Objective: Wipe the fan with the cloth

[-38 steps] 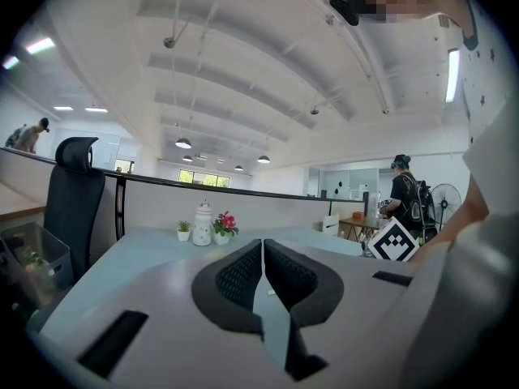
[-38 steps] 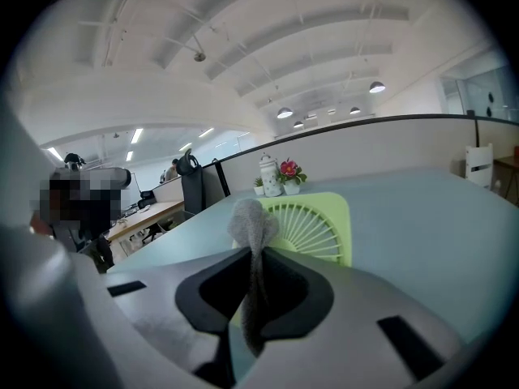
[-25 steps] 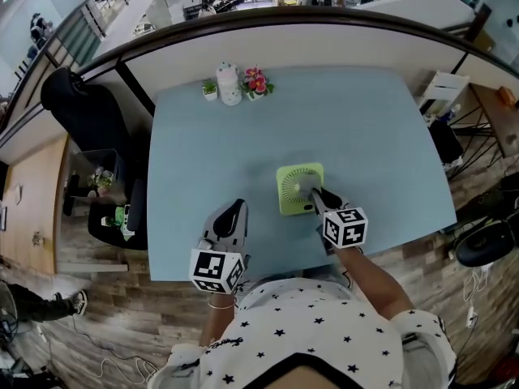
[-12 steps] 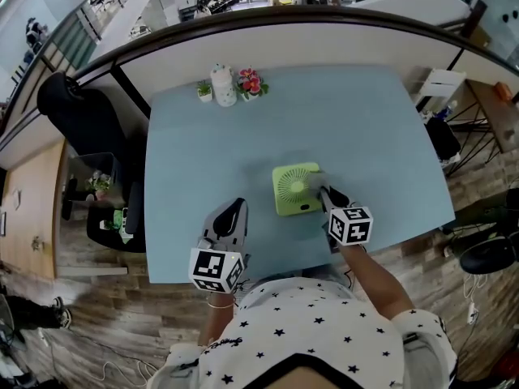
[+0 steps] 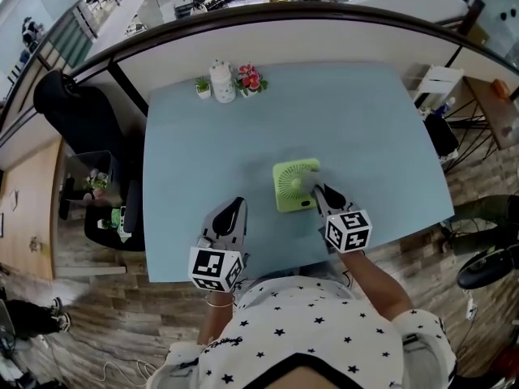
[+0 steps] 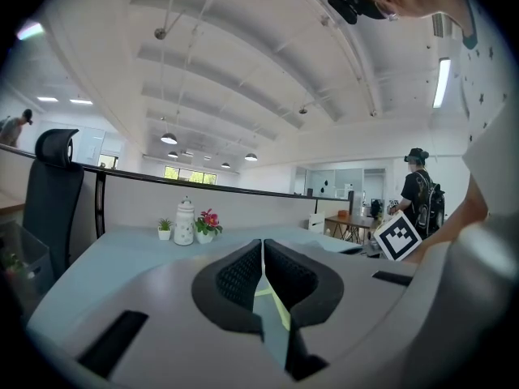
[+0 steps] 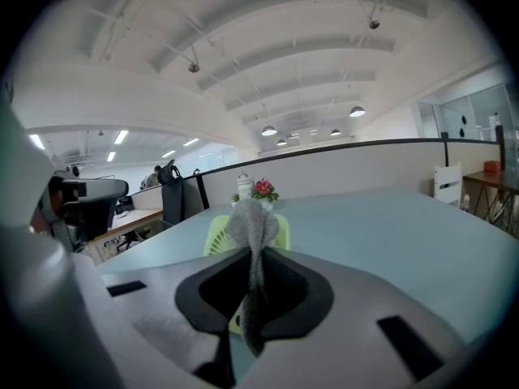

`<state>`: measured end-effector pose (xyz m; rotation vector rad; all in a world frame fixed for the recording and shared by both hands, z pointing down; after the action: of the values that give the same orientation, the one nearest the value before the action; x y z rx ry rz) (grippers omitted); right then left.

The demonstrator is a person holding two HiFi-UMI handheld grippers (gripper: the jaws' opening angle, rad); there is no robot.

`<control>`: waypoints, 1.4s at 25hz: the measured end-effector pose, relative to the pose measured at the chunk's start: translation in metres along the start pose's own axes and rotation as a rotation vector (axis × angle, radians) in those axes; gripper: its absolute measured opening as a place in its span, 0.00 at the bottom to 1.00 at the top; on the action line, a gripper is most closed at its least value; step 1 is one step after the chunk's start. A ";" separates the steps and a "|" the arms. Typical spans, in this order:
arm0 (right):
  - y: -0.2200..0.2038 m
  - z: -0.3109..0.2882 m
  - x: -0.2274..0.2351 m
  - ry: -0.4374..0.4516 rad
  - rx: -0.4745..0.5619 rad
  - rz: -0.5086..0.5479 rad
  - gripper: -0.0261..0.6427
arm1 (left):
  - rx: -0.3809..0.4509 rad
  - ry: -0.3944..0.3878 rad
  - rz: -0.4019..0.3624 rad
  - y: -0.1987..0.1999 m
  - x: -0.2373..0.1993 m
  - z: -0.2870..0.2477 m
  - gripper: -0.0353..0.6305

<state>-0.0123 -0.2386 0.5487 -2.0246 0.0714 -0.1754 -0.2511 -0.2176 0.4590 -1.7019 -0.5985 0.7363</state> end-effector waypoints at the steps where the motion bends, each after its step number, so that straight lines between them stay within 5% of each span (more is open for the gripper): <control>1: 0.001 0.000 -0.009 0.026 0.005 0.007 0.08 | -0.001 -0.003 0.000 0.000 0.000 0.000 0.10; 7: -0.014 -0.012 -0.066 0.169 -0.042 0.059 0.08 | -0.006 0.003 0.002 -0.002 -0.004 0.010 0.10; 12: -0.031 -0.026 -0.086 0.182 -0.096 0.108 0.08 | -0.025 0.025 0.012 -0.006 -0.011 0.022 0.10; 35: -0.035 -0.015 -0.003 0.084 -0.151 0.075 0.08 | -0.036 0.013 0.033 -0.001 0.017 -0.017 0.10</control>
<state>-0.0185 -0.2356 0.5864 -2.1607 0.2189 -0.2130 -0.2269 -0.2164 0.4603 -1.7519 -0.5792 0.7411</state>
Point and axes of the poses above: the fingertips, and each gripper's own axes: z backward along the fingers, x to its right, y out of its top, the point moved 4 cm from there along z, backward along the fingers, and after that the axes turned 11 degrees about -y, right-handed, at the moved point
